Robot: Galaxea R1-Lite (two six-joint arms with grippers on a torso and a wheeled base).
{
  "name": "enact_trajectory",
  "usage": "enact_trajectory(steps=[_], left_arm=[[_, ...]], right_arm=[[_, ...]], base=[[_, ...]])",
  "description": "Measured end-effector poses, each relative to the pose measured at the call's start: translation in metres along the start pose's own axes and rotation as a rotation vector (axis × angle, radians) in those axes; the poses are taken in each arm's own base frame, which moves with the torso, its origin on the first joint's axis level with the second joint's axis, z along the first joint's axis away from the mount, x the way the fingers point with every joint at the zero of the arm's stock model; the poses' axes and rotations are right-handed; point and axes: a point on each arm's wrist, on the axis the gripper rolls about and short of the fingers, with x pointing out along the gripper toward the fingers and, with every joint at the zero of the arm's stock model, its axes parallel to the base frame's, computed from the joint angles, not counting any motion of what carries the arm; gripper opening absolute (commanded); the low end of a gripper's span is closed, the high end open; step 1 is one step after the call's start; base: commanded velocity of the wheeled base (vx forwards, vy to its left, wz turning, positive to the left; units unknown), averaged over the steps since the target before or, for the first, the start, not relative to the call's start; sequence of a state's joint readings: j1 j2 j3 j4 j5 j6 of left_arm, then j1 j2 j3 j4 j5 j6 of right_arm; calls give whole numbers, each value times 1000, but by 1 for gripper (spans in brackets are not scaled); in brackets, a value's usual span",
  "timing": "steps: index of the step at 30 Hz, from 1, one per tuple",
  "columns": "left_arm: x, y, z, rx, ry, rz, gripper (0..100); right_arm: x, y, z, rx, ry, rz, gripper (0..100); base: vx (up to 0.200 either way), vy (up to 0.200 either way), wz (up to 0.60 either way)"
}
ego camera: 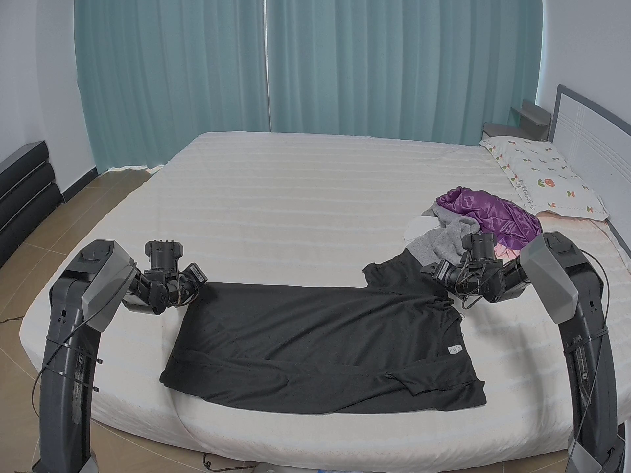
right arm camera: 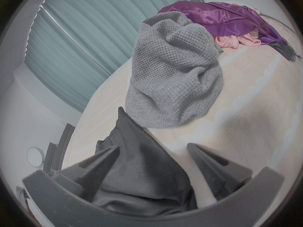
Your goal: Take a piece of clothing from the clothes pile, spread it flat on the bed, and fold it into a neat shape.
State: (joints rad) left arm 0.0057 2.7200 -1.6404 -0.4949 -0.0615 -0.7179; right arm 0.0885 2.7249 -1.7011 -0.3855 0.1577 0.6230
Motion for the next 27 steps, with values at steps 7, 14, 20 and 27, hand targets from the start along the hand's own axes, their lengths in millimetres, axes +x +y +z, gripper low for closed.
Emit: enact_trajectory(steps=[7, 14, 20, 27], left_arm=[[0, 0, 0, 0, 0, -1, 0], [0, -1, 0, 5, 0, -4, 0], [-2, -4, 4, 5, -17, -4, 0], [-6, -11, 15, 4, -94, 0, 0]], right_arm=[[5, -1, -4, -1, 0, 1, 0], [4, -1, 0, 30, -20, -9, 0], [-2, 5, 9, 76, -52, -4, 0], [-16, 18, 29, 117, -134, 39, 0]], base=[[0, 0, 0], [0, 0, 0], [0, 0, 0], [0, 0, 0]])
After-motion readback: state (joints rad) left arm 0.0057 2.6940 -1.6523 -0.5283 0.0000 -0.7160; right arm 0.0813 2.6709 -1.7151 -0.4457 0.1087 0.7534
